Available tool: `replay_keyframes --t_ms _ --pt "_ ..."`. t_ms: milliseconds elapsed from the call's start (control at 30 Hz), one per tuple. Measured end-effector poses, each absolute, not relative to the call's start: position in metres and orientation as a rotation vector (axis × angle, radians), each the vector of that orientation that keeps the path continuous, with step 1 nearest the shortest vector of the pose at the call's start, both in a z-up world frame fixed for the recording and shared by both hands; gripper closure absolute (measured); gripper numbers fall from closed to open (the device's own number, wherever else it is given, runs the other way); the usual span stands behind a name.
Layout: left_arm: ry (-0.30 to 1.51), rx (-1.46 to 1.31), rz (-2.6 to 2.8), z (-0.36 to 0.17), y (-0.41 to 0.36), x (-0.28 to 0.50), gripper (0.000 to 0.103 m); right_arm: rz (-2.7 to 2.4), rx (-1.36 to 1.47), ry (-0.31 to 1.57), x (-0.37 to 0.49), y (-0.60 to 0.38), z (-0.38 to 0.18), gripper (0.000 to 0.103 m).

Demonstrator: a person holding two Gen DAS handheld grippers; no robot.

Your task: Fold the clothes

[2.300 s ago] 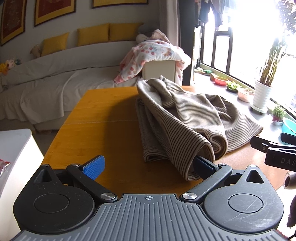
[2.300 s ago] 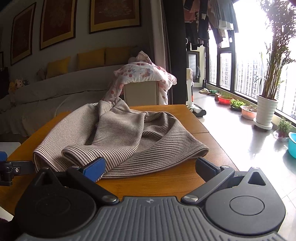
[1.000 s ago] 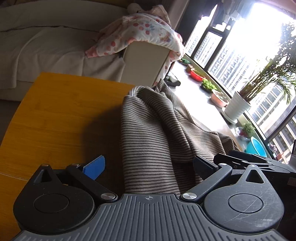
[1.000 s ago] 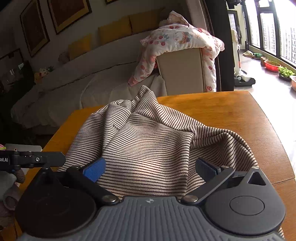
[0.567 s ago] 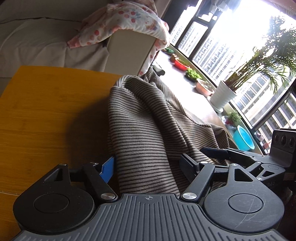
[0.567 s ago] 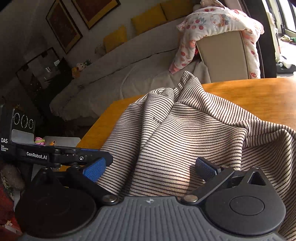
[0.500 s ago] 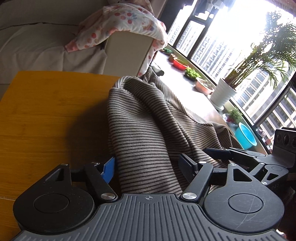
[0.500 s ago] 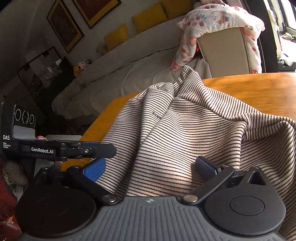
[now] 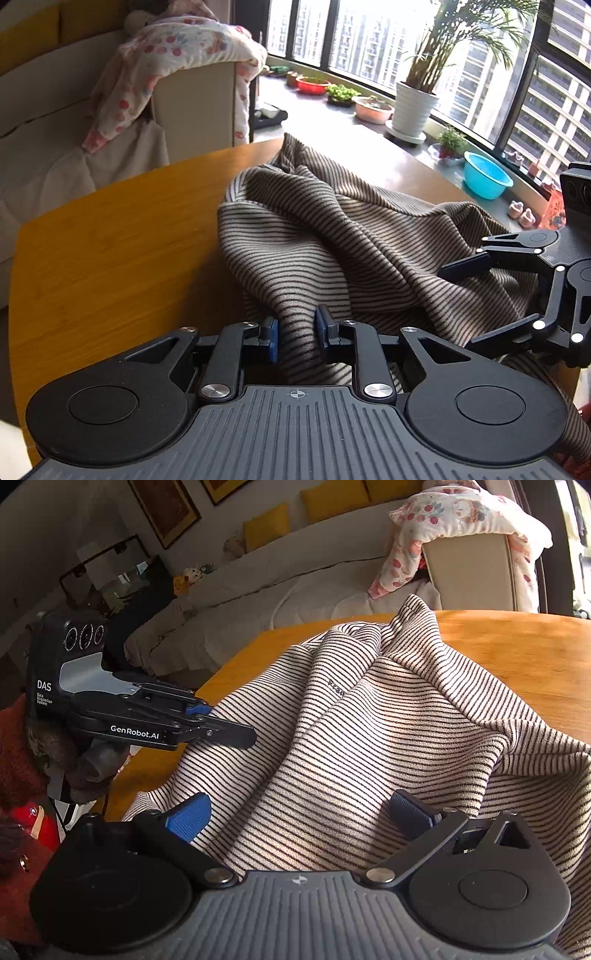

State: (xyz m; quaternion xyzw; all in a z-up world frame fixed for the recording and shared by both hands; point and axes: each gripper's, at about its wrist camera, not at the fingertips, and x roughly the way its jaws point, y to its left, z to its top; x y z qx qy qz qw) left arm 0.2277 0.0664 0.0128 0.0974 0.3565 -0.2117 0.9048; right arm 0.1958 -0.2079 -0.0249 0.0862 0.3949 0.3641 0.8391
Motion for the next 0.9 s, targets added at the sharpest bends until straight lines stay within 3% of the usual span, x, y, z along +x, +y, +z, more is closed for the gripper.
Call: replay_keyframes --t_ms 33,67,200,267,333,367,433,500,567,600,633,733,833,900 --pt "0.67 0.273 -0.36 0.02 0.073 0.233 0.092 0.766 0.182 0.844 0.197 -0.207 -0.024 0.0" --pt "0.593 0.353 -0.264 0.026 0.08 0.238 0.095 0.764 0.179 0.852 0.199 -0.205 -0.023 0.0" --pt "0.527 0.317 -0.068 0.049 0.124 0.263 0.095 0.716 0.11 0.823 0.191 -0.197 -0.016 0.0" --pt "0.622 0.112 -0.164 0.058 0.145 0.267 0.084 0.674 0.049 0.772 0.186 -0.19 -0.01 0.0" --pt "0.735 -0.09 -0.334 0.05 0.149 0.263 0.039 0.65 -0.012 0.725 0.181 -0.185 -0.002 0.002" --pt "0.797 -0.171 -0.418 0.041 0.146 0.26 0.034 0.643 -0.042 0.712 0.18 -0.182 0.001 0.005" --pt "0.898 -0.242 -0.512 0.02 0.13 0.253 0.033 0.634 -0.083 0.694 0.181 -0.179 0.007 0.026" --pt "0.964 -0.236 -0.554 0.001 0.113 0.244 0.033 0.624 -0.096 0.693 0.181 -0.18 0.012 0.041" --pt "1.018 -0.243 -0.575 -0.015 0.101 0.242 0.035 0.617 -0.111 0.703 0.181 -0.181 0.013 0.042" --pt "1.031 -0.251 -0.585 -0.02 0.096 0.24 0.042 0.614 -0.119 0.708 0.18 -0.181 0.014 0.042" --pt "1.02 -0.231 -0.577 -0.022 0.091 0.237 0.06 0.611 -0.127 0.713 0.18 -0.181 0.014 0.042" --pt "0.895 -0.061 -0.544 -0.008 0.084 0.23 0.091 0.558 -0.188 0.735 0.177 -0.18 0.001 0.042" --pt "0.702 0.086 -0.424 0.025 0.101 0.23 0.091 0.51 -0.245 0.719 0.172 -0.18 -0.004 0.042" --pt "0.684 0.101 -0.375 0.029 0.11 0.236 0.091 0.48 -0.284 0.684 0.168 -0.178 -0.003 0.042"
